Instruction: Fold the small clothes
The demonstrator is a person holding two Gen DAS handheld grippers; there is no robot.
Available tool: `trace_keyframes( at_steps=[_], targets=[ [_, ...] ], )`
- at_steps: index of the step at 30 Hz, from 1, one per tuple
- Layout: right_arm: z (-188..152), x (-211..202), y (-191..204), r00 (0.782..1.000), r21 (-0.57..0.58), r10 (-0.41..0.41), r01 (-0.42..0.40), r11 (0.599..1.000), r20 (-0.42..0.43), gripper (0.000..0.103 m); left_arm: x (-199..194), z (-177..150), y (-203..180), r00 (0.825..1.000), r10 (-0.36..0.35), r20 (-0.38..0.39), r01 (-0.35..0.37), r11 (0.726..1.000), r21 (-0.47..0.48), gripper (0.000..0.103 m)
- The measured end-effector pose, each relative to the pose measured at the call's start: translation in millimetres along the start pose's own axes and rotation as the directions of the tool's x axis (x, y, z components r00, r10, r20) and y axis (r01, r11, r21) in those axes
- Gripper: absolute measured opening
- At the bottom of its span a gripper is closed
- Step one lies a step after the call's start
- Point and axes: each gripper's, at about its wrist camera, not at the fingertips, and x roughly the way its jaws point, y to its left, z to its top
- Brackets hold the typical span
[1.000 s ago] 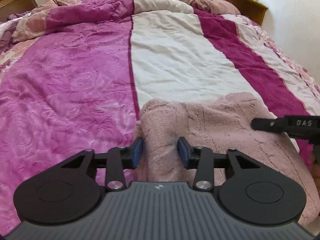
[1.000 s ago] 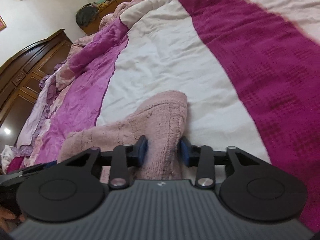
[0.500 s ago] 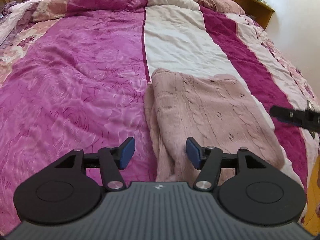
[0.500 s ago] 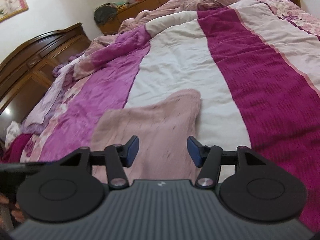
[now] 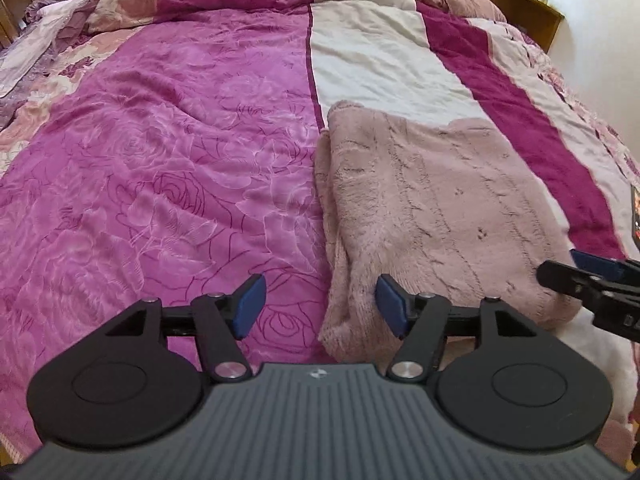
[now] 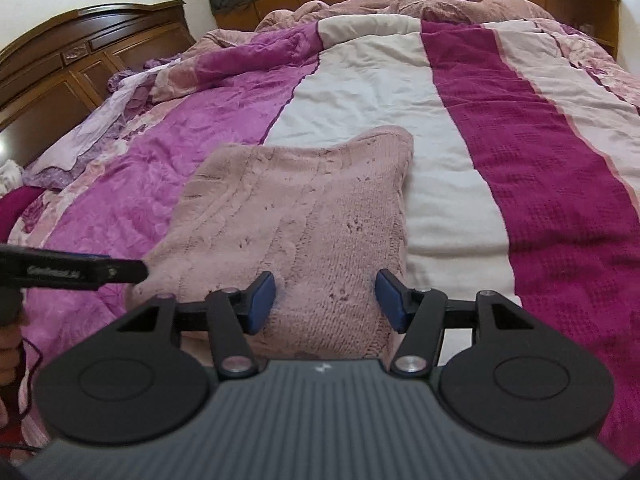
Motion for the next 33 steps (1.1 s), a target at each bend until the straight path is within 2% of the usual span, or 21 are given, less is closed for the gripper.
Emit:
trace_keyframes(
  at_steps=[9, 10, 12, 18, 27, 33],
  targets=[
    [-12.8, -25.3, 6.7, 1.0, 0.044, 0.001, 0.0, 0.999, -0.01, 0.063, -33.3, -24.2, -28.9, 1.0, 0.008, 0.018, -0.008, 1.0, 0.018, 0.071],
    [-15.4, -28.0, 8.6, 1.0, 0.042, -0.002, 0.003, 0.999, -0.015, 0.065, -35.2, -26.8, -33.3, 1.0, 0.012, 0.021, -0.013, 1.0, 0.025, 0.072],
    [-20.6, -32.9, 12.0, 1.0, 0.042, -0.016, 0.016, 0.999, -0.016, 0.079, -38.0, -32.0, -43.1, 0.999, 0.023, 0.029, -0.025, 0.999, 0.046, 0.072],
    [-31.6, -36.2, 16.1, 0.999, 0.048, -0.017, 0.019, 0.999, -0.043, 0.079, -33.1, -44.5, -58.0, 0.999, 0.032, 0.013, -0.032, 0.998, 0.052, 0.072],
    [-40.7, -21.4, 13.7, 0.993, 0.064, -0.037, 0.044, 0.997, -0.11, 0.079, -15.7, -50.5, -54.3, 0.998, 0.065, -0.026, -0.065, 0.998, 0.016, 0.072],
    [-43.5, -15.6, 15.2, 0.991, 0.061, -0.03, 0.038, 0.997, -0.128, 0.079, -9.5, -51.2, -55.6, 0.996, 0.084, -0.037, -0.083, 0.996, 0.028, 0.072]
  ],
)
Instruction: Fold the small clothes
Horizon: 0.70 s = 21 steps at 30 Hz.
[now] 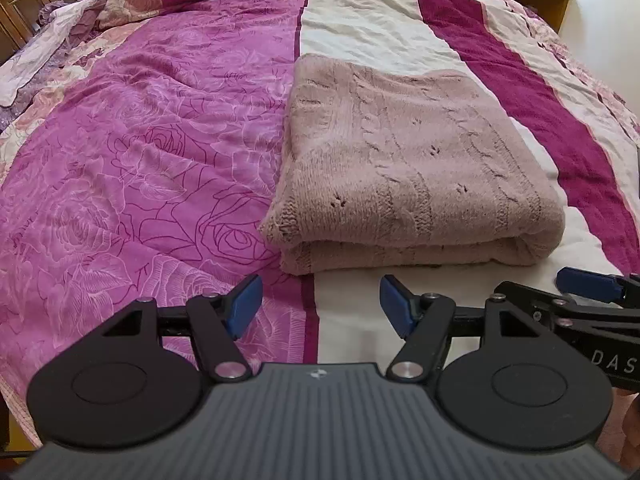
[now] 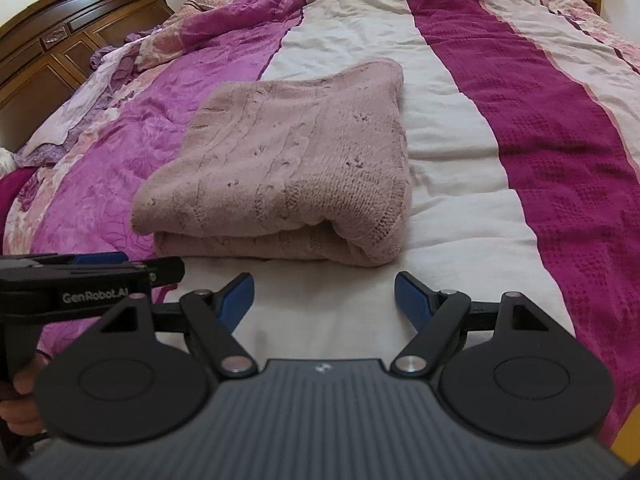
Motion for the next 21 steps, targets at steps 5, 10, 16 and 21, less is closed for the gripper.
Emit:
trace_keyframes(
  at_steps=[5, 10, 16, 21],
  targets=[
    [-0.2, 2.3, -1.5, 1.0, 0.003, 0.001, -0.001, 1.0, -0.008, 0.079, 4.1, -0.2, -0.7, 1.0, 0.005, -0.016, -0.005, 1.0, 0.0, 0.072],
    [0.4, 3.0, -1.7, 1.0, 0.003, 0.002, -0.002, 1.0, -0.01, 0.079, 5.9, -1.0, -3.2, 1.0, 0.01, -0.022, -0.01, 1.0, 0.011, 0.072],
    [0.7, 4.5, -1.5, 1.0, 0.003, 0.002, -0.002, 1.0, -0.013, 0.079, 6.4, -2.1, -4.5, 1.0, 0.013, -0.019, -0.013, 1.0, 0.017, 0.072],
    [0.6, 4.5, -1.5, 1.0, 0.002, 0.001, -0.001, 1.0, -0.013, 0.079, 6.6, -1.8, -4.1, 1.0, 0.009, -0.019, -0.009, 1.0, 0.012, 0.072]
  ],
)
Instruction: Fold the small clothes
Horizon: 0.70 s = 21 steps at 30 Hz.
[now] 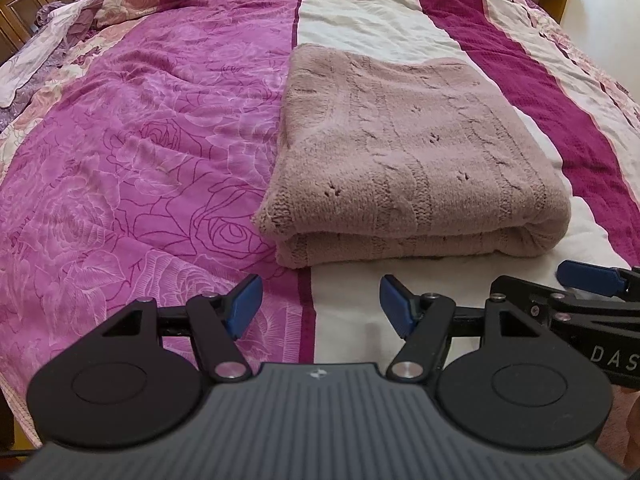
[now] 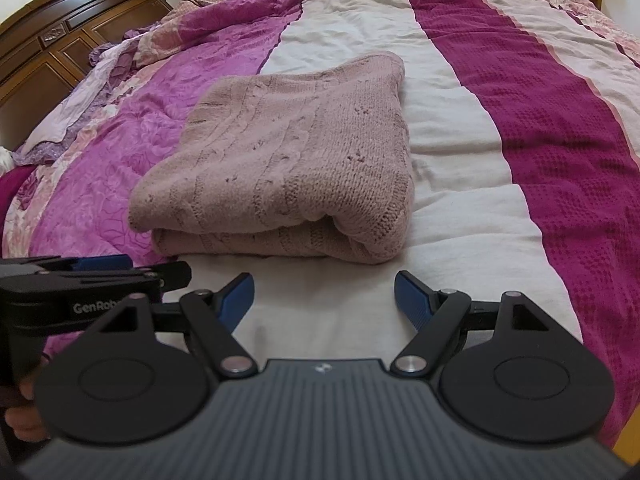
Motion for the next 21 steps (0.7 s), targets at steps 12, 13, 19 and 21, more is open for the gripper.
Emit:
trace_keyframes(
  at_steps=[12, 13, 19, 21],
  targets=[
    [-0.3, 0.7, 1.0, 1.0, 0.001, 0.001, -0.001, 1.0, -0.002, 0.079, -0.4, -0.1, -0.5, 1.0, -0.003, 0.002, 0.003, 1.0, 0.008, 0.072],
    [-0.4, 0.7, 1.1, 1.0, 0.0, 0.001, -0.001, 1.0, -0.002, 0.079, -0.4, 0.1, -0.6, 1.0, -0.004, 0.003, 0.004, 1.0, 0.008, 0.072],
    [-0.2, 0.7, 1.2, 1.0, 0.0, 0.0, 0.0, 1.0, -0.002, 0.079, -0.6, 0.4, -1.0, 1.0, -0.005, 0.003, 0.005, 1.0, 0.01, 0.072],
    [-0.3, 0.6, 1.1, 1.0, 0.0, 0.001, -0.001, 1.0, -0.003, 0.079, -0.6, 0.5, -1.1, 1.0, -0.005, 0.004, 0.005, 1.0, 0.011, 0.072]
  ],
)
